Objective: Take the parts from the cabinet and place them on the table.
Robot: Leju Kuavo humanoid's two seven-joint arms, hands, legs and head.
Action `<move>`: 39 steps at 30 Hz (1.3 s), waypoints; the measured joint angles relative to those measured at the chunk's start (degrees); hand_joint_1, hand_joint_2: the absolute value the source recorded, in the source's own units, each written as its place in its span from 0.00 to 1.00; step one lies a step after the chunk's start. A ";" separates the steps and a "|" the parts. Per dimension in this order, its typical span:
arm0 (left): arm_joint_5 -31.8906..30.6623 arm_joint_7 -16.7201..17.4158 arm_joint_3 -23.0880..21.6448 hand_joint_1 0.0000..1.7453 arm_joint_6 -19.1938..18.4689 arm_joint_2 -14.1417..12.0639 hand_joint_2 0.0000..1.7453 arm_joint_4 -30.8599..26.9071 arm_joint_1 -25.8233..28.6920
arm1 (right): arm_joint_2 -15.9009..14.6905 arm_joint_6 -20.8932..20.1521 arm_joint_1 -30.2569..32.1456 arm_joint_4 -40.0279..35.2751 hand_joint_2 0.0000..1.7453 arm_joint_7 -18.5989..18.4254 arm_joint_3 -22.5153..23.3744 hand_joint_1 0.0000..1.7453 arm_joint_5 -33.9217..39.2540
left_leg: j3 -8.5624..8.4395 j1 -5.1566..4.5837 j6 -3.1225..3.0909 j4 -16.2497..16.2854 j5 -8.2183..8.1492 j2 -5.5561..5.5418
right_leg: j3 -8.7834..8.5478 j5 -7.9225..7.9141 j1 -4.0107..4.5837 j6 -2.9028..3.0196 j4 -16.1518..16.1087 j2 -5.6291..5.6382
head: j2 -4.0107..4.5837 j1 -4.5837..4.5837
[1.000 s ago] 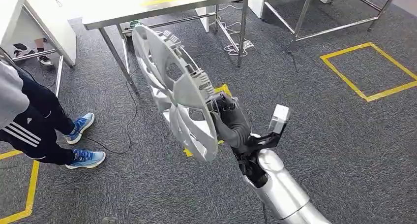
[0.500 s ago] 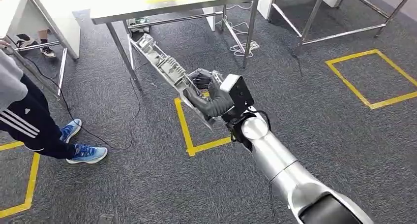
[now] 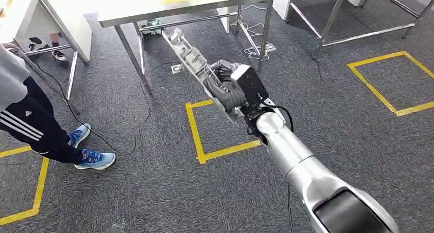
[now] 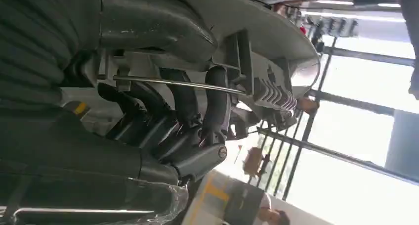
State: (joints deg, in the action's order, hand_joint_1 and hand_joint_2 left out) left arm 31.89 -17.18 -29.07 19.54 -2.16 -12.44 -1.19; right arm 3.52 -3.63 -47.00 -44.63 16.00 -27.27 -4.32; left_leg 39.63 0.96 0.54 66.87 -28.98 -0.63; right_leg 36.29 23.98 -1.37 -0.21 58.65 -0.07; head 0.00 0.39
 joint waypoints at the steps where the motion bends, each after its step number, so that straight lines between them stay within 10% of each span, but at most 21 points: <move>1: 0.00 0.22 0.02 0.00 -0.09 0.04 1.00 0.00 0.07 | -0.11 -0.61 -0.32 -0.19 1.00 0.46 0.95 1.00 1.04 | 2.44 0.07 0.16 4.96 -2.03 0.03 | -0.04 0.07 0.09 0.10 0.02 0.00 | 0.00 0.07; 4: 0.11 0.41 0.18 0.00 -0.61 0.26 1.00 0.02 0.52 | -1.01 -2.47 -0.26 -2.45 1.00 0.52 3.30 1.00 3.41 | 4.79 0.14 0.12 8.62 -1.26 0.24 | -0.42 0.34 0.25 0.26 0.03 0.00 | 0.00 0.02; 7: 0.02 0.22 0.28 0.00 -1.20 0.33 1.00 0.02 0.64 | -2.54 -2.91 -0.14 -6.21 1.00 0.43 5.55 1.00 4.70 | -2.28 0.04 -1.20 -6.30 6.25 0.36 | -1.02 0.59 0.33 0.16 -0.06 0.05 | 0.00 0.02; 13: -0.44 0.04 0.28 0.00 -1.73 0.57 1.00 -0.07 0.60 | -5.60 -2.82 0.60 -9.90 1.00 0.09 8.41 1.00 4.74 | -4.51 -0.30 -2.69 -9.51 5.75 0.56 | -0.55 0.99 0.48 -1.53 0.22 -0.16 | 0.00 -0.02; 18: -0.50 -0.02 0.31 0.00 -1.92 0.76 1.00 -0.09 0.28 | -7.08 -2.82 1.22 -10.64 1.00 0.13 9.20 1.00 4.74 | -4.69 -0.51 -3.37 -9.78 5.84 0.42 | 8.66 7.31 0.44 -1.25 18.08 0.01 | 0.00 -0.20; 22: -0.52 0.00 0.31 0.00 -1.97 1.07 1.00 -0.09 0.27 | -7.72 -2.82 1.66 -10.93 1.00 0.09 9.42 1.00 4.74 | -4.70 -0.39 -2.63 -8.96 5.23 -0.15 | 1.57 0.60 -0.32 -3.52 2.60 -0.01 | 0.02 -0.20; 29: -0.52 -0.02 0.31 0.00 -1.97 1.05 1.00 -0.09 0.31 | -7.82 -2.82 1.80 -11.63 1.00 0.11 9.53 1.00 4.74 | -3.49 -0.31 -0.80 -6.52 2.99 -0.05 | -0.26 0.08 -0.39 -0.78 -0.05 0.10 | 0.00 -0.09; 33: -0.50 -0.02 0.31 0.00 -1.97 1.05 1.00 -0.09 0.28 | -7.78 -2.82 1.90 -11.82 1.00 0.13 9.53 1.00 4.76 | 4.66 -0.10 0.07 10.11 -3.80 0.26 | -0.33 0.19 -0.15 -0.30 -0.01 0.11 | 0.00 0.07; 35: -0.50 -0.02 0.31 0.00 -1.97 1.05 1.00 -0.09 0.28 | -7.78 -2.82 2.01 -11.82 1.00 0.11 9.55 1.00 4.76 | 3.90 -0.10 -0.22 7.45 -1.09 0.29 | -0.47 0.25 -0.03 -0.26 -0.01 0.13 | 0.00 0.04; 37: -0.52 -0.02 0.31 0.00 -1.97 1.03 1.00 -0.09 0.27 | -7.76 -2.82 1.95 -11.96 1.00 0.11 9.53 1.00 4.83 | -0.79 -0.18 -0.97 -2.46 4.14 0.30 | -0.74 0.31 0.10 -0.23 -0.02 0.21 | 0.00 0.07; 39: -0.52 -0.02 0.31 0.00 -2.08 0.92 1.00 -0.11 0.18 | -7.67 -2.78 1.70 -12.11 1.00 0.28 9.77 1.00 5.53 | -3.68 -0.79 -1.77 -7.76 4.52 0.45 | -0.56 0.37 0.63 -0.53 -0.12 0.26 | 0.02 0.00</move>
State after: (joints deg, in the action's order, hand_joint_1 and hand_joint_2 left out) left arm 31.36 -17.20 -28.76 17.46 -1.25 -12.55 -1.01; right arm -4.15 -6.40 -45.30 -56.74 16.28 -17.51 1.21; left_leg 35.95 0.17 -1.23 59.10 -24.46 -0.18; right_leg 35.72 24.35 -0.74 -0.74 58.53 0.20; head 0.02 0.39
